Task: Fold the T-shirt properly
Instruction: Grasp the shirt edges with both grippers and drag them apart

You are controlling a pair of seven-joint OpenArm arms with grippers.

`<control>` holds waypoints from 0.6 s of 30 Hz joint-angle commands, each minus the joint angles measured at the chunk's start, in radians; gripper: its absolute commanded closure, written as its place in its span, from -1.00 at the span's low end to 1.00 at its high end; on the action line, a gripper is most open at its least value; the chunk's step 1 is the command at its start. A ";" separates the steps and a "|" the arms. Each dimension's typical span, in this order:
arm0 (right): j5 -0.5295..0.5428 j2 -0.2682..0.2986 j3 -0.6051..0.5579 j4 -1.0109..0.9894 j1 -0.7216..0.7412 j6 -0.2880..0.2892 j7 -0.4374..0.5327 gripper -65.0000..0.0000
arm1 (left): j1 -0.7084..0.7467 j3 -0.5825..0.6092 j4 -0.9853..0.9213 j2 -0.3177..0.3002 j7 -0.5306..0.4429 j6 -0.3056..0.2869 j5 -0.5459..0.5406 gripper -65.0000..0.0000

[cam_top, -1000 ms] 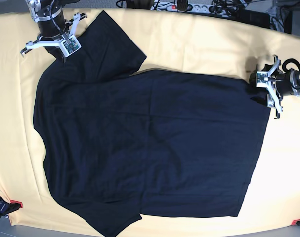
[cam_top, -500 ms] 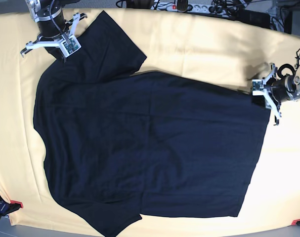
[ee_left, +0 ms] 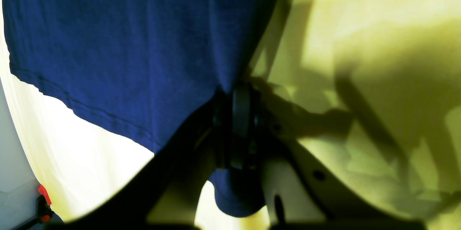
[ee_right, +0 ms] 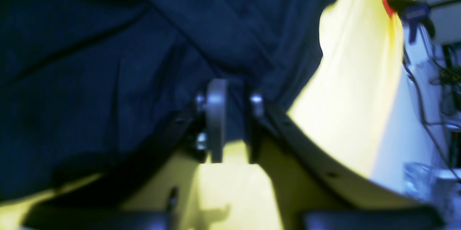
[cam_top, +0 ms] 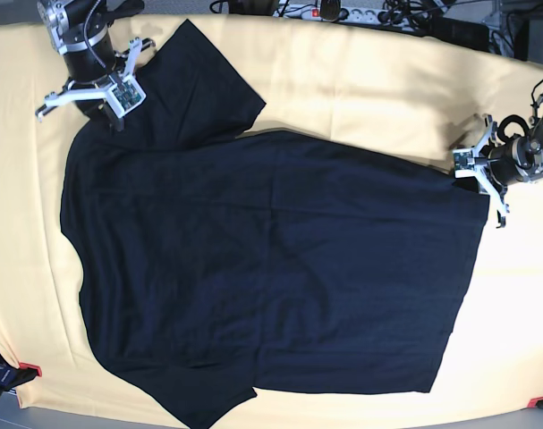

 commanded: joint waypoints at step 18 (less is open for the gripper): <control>0.072 0.015 0.012 -0.367 0.231 0.069 -0.008 -0.01 | -0.009 -0.006 0.003 -0.017 0.004 0.001 -0.024 1.00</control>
